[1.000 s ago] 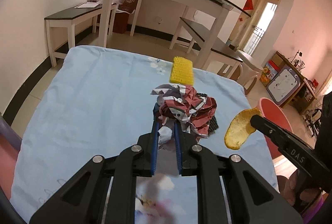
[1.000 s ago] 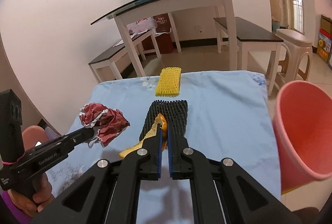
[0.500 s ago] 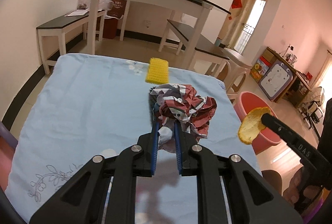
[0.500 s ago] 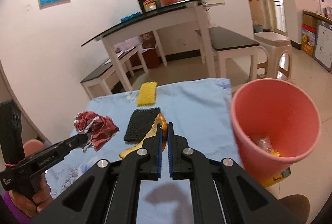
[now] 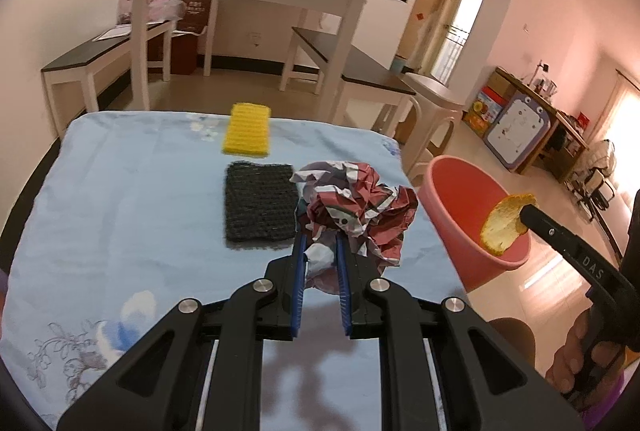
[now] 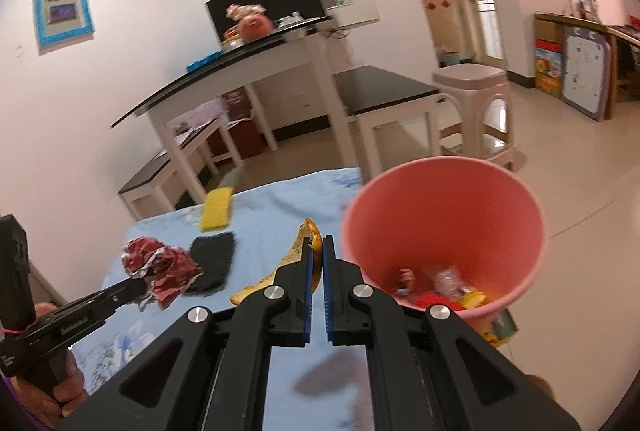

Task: Collect trash
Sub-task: 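Carry the wrapper and peel over the pink bucket with both tools, then open both tools to drop the wrapper and peel into the bucket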

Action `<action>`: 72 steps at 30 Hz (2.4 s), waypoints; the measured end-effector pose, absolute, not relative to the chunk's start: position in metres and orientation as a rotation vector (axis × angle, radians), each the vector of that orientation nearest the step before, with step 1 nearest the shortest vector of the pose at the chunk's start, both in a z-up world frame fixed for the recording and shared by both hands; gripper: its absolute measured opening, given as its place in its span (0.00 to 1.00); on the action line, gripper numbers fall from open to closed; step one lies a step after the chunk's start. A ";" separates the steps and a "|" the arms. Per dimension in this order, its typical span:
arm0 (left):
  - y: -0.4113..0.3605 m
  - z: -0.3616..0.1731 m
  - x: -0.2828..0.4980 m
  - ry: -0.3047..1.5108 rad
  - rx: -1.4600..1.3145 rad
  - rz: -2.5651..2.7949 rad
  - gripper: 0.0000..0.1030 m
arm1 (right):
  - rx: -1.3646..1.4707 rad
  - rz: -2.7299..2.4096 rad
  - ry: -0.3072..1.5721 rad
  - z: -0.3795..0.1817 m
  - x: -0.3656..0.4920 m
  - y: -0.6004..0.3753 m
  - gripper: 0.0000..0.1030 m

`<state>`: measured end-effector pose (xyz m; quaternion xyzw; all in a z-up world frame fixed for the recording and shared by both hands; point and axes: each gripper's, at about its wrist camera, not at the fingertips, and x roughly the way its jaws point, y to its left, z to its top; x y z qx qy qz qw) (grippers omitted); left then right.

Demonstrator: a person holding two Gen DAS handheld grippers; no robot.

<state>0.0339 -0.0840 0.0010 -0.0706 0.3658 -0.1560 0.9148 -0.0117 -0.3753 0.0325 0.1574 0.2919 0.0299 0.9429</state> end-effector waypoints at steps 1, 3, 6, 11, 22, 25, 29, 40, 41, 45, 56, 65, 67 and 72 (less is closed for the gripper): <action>-0.090 0.001 0.035 0.755 -0.137 -0.330 0.14 | 0.327 0.046 0.593 0.032 -0.012 -0.382 0.04; -0.100 0.001 0.037 0.757 -0.122 -0.346 0.14 | 0.344 0.011 0.588 0.030 -0.014 -0.398 0.04; -0.118 0.002 0.041 0.762 -0.103 -0.373 0.14 | 0.364 -0.030 0.585 0.026 -0.017 -0.418 0.04; -0.151 0.005 0.046 0.753 -0.065 -0.426 0.14 | 0.384 -0.077 0.578 0.021 -0.021 -0.442 0.04; -0.219 0.006 0.057 0.761 -0.009 -0.535 0.14 | 0.376 -0.143 0.574 0.012 -0.024 -0.471 0.04; -0.234 0.004 0.059 0.761 0.004 -0.557 0.14 | 0.372 -0.159 0.581 0.008 -0.023 -0.477 0.04; -0.249 -0.002 0.065 0.774 0.021 -0.574 0.14 | 0.370 -0.177 0.587 0.004 -0.019 -0.480 0.04; -0.278 -0.021 0.077 0.801 0.053 -0.584 0.14 | 0.346 -0.220 0.609 -0.010 -0.006 -0.489 0.04; -0.280 -0.023 0.077 0.803 0.055 -0.583 0.14 | 0.346 -0.222 0.612 -0.010 -0.004 -0.489 0.04; -0.285 -0.029 0.083 0.815 0.055 -0.581 0.14 | 0.354 -0.226 0.627 -0.016 0.000 -0.492 0.04; -0.291 -0.036 0.088 0.843 0.044 -0.596 0.17 | 0.373 -0.224 0.641 -0.021 0.008 -0.498 0.08; -0.288 -0.033 0.089 0.840 0.030 -0.612 0.34 | 0.380 -0.216 0.631 -0.019 0.003 -0.500 0.27; -0.286 -0.032 0.087 0.833 0.029 -0.609 0.34 | 0.384 -0.216 0.619 -0.016 0.000 -0.499 0.33; -0.283 -0.028 0.078 0.817 0.033 -0.601 0.34 | 0.375 -0.201 0.616 -0.011 -0.008 -0.495 0.34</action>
